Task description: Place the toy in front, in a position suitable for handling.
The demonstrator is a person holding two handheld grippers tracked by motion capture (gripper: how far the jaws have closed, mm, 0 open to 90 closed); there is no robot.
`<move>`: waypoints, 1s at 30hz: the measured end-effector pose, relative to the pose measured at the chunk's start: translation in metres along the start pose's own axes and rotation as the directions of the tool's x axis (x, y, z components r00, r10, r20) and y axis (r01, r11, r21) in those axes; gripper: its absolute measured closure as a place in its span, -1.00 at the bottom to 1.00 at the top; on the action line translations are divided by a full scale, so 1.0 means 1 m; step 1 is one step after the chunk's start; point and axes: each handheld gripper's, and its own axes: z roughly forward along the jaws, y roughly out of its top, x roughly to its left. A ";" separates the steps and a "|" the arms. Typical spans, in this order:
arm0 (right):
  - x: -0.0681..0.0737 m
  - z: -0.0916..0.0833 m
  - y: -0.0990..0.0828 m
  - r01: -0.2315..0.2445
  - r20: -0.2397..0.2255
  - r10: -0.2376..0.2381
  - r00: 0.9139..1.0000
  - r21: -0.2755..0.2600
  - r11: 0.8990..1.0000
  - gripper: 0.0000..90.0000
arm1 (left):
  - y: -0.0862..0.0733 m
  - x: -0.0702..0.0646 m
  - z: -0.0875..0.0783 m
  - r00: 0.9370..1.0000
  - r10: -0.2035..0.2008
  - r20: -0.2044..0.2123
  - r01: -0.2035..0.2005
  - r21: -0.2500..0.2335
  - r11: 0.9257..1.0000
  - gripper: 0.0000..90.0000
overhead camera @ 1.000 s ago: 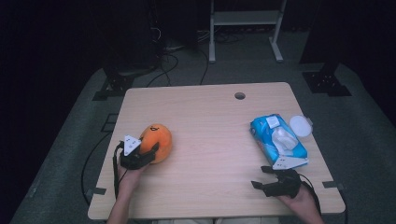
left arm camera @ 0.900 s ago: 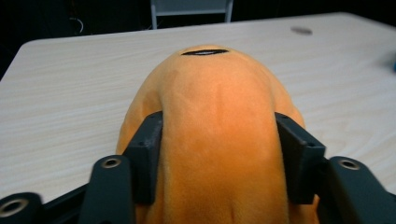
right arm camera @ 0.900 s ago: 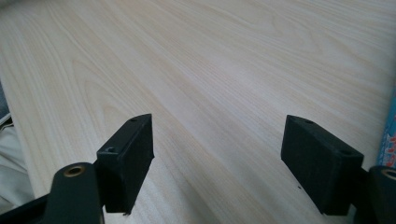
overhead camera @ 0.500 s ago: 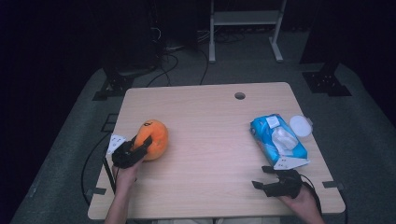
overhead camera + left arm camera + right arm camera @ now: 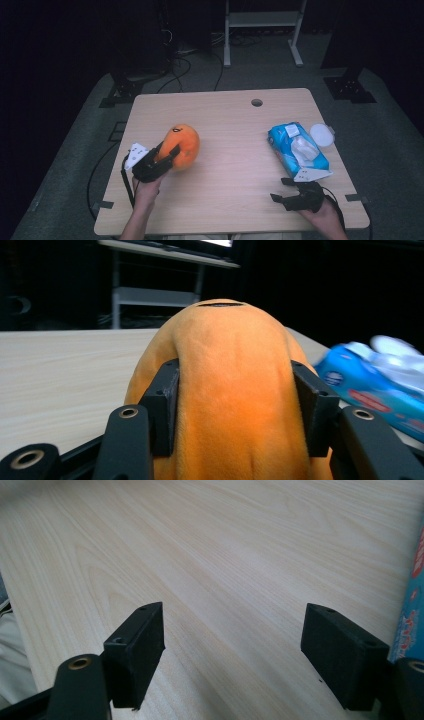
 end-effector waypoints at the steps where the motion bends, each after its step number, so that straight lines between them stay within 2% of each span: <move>1: 0.000 0.000 0.000 -0.002 0.000 0.002 1.000 -0.001 1.000 -0.46 | 0.000 0.000 0.000 1.000 0.000 0.000 0.000 0.000 1.000 0.05; 2: 0.000 -0.001 0.001 -0.002 0.000 0.002 1.000 -0.003 1.000 -0.46 | -0.001 -0.013 0.004 0.999 0.030 0.035 -0.031 0.010 0.999 0.05; 3: 0.000 -0.001 0.001 -0.002 0.000 0.002 1.000 -0.003 1.000 -0.46 | -0.001 -0.013 0.004 0.999 0.030 0.035 -0.031 0.010 0.999 0.04; 4: 0.000 0.000 0.001 0.000 0.001 0.000 1.000 -0.001 1.000 -0.46 | -0.004 -0.026 0.009 0.996 0.048 0.070 -0.050 0.025 0.998 0.05; 5: 0.000 0.000 0.001 0.003 0.000 -0.003 1.000 0.001 1.000 -0.46 | -0.005 -0.031 0.012 0.995 0.051 0.089 -0.053 0.030 0.998 0.05; 6: 0.000 0.000 0.000 0.003 0.001 -0.003 1.000 0.003 1.000 -0.46 | -0.005 -0.031 0.012 0.995 0.051 0.089 -0.053 0.030 0.998 0.05; 7: 0.000 0.000 0.000 0.003 0.001 -0.003 1.000 0.003 1.000 -0.46 | -0.007 -0.037 0.015 0.993 0.057 0.107 -0.062 0.039 0.997 0.05; 8: 0.001 0.000 0.000 0.005 0.001 -0.005 1.000 0.003 1.000 -0.46 | -0.010 -0.048 0.021 0.988 0.073 0.135 -0.081 0.050 0.996 0.05; 9: 0.001 0.000 0.000 0.005 0.001 -0.005 1.000 0.003 1.000 -0.46 | -0.010 -0.048 0.021 0.988 0.073 0.135 -0.081 0.050 0.996 0.05; 10: 0.001 0.000 0.000 0.004 0.001 -0.004 1.000 0.002 1.000 -0.46 | -0.012 -0.053 0.024 0.985 0.084 0.150 -0.094 0.057 0.994 0.05; 12: 0.000 -0.001 0.000 0.001 0.002 -0.001 1.000 -0.001 1.000 -0.46 | -0.015 -0.063 0.029 0.979 0.103 0.177 -0.117 0.070 0.991 0.05; 13: 0.000 -0.001 0.000 0.001 0.003 -0.001 1.000 0.000 1.000 -0.46 | -0.019 -0.070 0.035 0.973 0.117 0.200 -0.135 0.078 0.988 0.05; 14: 0.000 -0.001 0.000 0.001 0.003 -0.001 1.000 0.000 1.000 -0.46 | -0.019 -0.070 0.035 0.973 0.117 0.200 -0.135 0.078 0.988 0.05; 16: 0.000 -0.002 0.000 -0.001 0.006 0.001 1.000 -0.004 1.000 -0.46 | -0.023 -0.076 0.040 0.968 0.135 0.213 -0.157 0.091 0.983 0.04; 18: -0.001 -0.002 0.000 -0.001 0.006 0.001 1.000 -0.003 1.000 -0.46 | -0.030 -0.082 0.047 0.959 0.137 0.247 -0.168 0.109 0.980 0.04; 19: -0.001 -0.001 0.000 0.001 0.007 -0.001 1.000 -0.002 1.000 -0.46 | -0.030 -0.082 0.047 0.959 0.137 0.247 -0.168 0.109 0.980 0.03; 20: 0.000 -0.001 0.000 0.001 0.006 -0.001 1.000 -0.001 1.000 -0.46 | -0.037 -0.086 0.052 0.948 0.157 0.275 -0.198 0.127 0.972 0.03; 21: 0.000 0.000 0.000 0.004 0.005 -0.004 1.000 0.001 1.000 -0.46 | -0.037 -0.086 0.052 0.948 0.157 0.275 -0.198 0.127 0.972 0.01; 22: 0.000 0.000 0.000 0.004 0.006 -0.004 1.000 0.001 1.000 -0.46 | -0.046 -0.089 0.059 0.934 0.185 0.305 -0.244 0.169 0.955 -0.03; 23: 0.000 0.000 0.000 0.004 0.006 -0.004 1.000 0.003 1.000 -0.46 | -0.051 -0.091 0.062 0.929 0.193 0.315 -0.260 0.186 0.948 -0.09; 24: 0.000 0.000 0.000 0.004 0.006 -0.004 1.000 0.003 1.000 -0.46 | -0.051 -0.091 0.062 0.929 0.193 0.315 -0.260 0.186 0.948 -0.15; 25: 0.000 0.000 0.000 0.006 0.009 -0.006 1.000 0.005 1.000 -0.46 | -0.055 -0.091 0.063 0.930 0.191 0.315 -0.251 0.164 0.954 -0.19; 26: 0.000 0.000 0.000 0.006 0.009 -0.006 1.000 0.005 1.000 -0.46 | -0.054 -0.090 0.064 0.934 0.178 0.310 -0.239 0.170 0.956 -0.19; 27: 0.000 -0.002 0.000 0.001 0.012 -0.001 1.000 0.001 1.000 -0.46 | -0.053 -0.089 0.064 0.937 0.176 0.302 -0.236 0.177 0.955 -0.36; 30: -0.001 -0.002 0.000 0.000 0.013 0.000 1.000 -0.002 1.000 -0.46 | -0.056 -0.087 0.064 0.935 0.174 0.308 -0.235 0.175 0.956 -0.41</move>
